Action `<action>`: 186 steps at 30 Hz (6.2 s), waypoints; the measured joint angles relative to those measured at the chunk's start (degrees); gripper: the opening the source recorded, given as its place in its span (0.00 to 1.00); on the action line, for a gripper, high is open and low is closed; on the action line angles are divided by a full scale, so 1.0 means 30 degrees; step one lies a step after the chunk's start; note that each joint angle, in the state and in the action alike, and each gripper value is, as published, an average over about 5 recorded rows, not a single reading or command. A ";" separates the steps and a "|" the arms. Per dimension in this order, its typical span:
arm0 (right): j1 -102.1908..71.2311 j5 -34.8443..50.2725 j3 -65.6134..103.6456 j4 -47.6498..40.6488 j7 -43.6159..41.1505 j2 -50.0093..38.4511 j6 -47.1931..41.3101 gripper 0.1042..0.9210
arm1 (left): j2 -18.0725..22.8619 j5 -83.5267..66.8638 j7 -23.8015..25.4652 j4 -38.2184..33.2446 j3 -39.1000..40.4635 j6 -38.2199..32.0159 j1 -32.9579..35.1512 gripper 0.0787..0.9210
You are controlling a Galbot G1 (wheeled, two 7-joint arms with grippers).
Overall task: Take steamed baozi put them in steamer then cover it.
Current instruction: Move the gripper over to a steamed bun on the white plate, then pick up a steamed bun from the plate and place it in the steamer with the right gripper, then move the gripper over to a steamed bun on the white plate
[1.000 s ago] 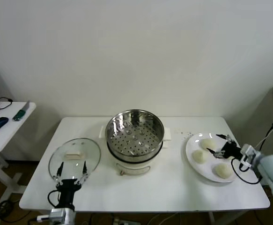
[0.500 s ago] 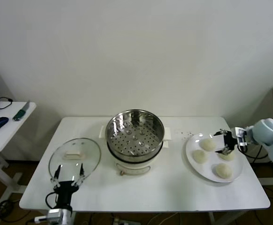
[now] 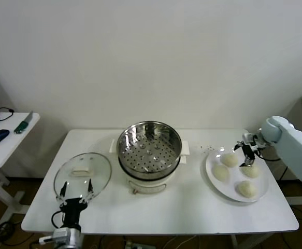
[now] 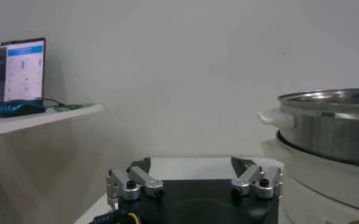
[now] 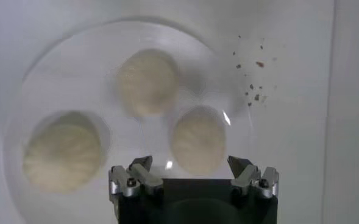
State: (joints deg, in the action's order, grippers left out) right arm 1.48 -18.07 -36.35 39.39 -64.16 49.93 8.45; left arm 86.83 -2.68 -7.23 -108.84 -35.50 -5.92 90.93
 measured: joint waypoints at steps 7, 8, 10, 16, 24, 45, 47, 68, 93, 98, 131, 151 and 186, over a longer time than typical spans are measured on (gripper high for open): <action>0.0313 -0.1117 -0.0206 -0.2085 0.0074 0.1536 0.0542 0.88 | 0.0012 -0.0306 -0.0212 0.0236 -0.0203 0.0017 -0.0006 0.88; 0.0333 -0.1246 -0.0210 -0.2323 0.0094 0.1727 0.0598 0.88 | 0.0010 -0.0347 -0.0231 0.0262 -0.0237 0.0017 0.0002 0.88; 0.0365 -0.1490 -0.0219 -0.2772 0.0130 0.2101 0.0705 0.88 | 0.0002 -0.0418 -0.0257 0.0293 -0.0302 0.0021 0.0018 0.88; 0.0427 -0.2120 -0.0256 -0.3815 0.0170 0.3009 0.0939 0.88 | -0.0015 -0.0610 -0.0355 0.0371 -0.0455 0.0066 0.0024 0.88; 0.0555 -0.2849 -0.0226 -0.4654 0.0181 0.3625 0.1216 0.87 | -0.0131 -0.0734 -0.0399 0.0387 -0.0588 0.0070 0.0067 0.88; 0.1109 -0.2895 -0.0623 -0.4177 -0.0292 0.3479 0.1461 0.74 | -0.0295 -0.0951 -0.0502 0.0231 -0.0841 -0.0048 0.0451 0.88; 0.1396 -0.2615 -0.1011 -0.3705 -0.0394 0.3258 0.1584 0.74 | -0.0309 -0.0969 -0.0506 0.0205 -0.0871 -0.0065 0.0497 0.88; 0.8141 0.0053 -0.7096 0.1602 -0.0787 0.5025 0.6494 0.74 | -0.0341 -0.0537 -0.0381 -0.0229 -0.0902 0.0046 0.1006 0.88; 0.7278 -0.6327 -0.6920 0.3222 0.1217 1.1063 1.0961 0.76 | -0.0873 -0.0594 -0.0318 -0.0673 -0.1065 0.0151 0.1709 0.88; 0.6608 -0.7122 -0.6810 0.2970 0.1370 1.1486 1.1094 0.76 | -0.0872 -0.0529 -0.0316 -0.0680 -0.0992 0.0144 0.1846 0.88; 0.6805 -0.4804 -0.6293 0.3748 0.0727 1.0525 0.9759 0.88 | -0.0631 -0.0243 -0.0407 -0.1113 -0.1073 0.0146 0.2570 0.88; 1.0395 0.9436 -1.2405 0.7662 0.0875 0.1083 -0.0622 0.88 | -0.1356 -0.0018 -0.0034 -0.1510 -0.0645 0.0555 0.2217 0.88; 0.0849 0.7146 -0.6268 0.4799 0.0783 -0.1605 -0.4346 0.88 | -0.2306 0.0044 0.0198 -0.1318 -0.1302 0.0828 0.1608 0.88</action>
State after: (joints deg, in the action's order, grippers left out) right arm 4.03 3.37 -55.15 53.79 -61.81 45.12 -4.59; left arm 79.91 -2.55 -6.64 -112.79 -39.40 -3.44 95.76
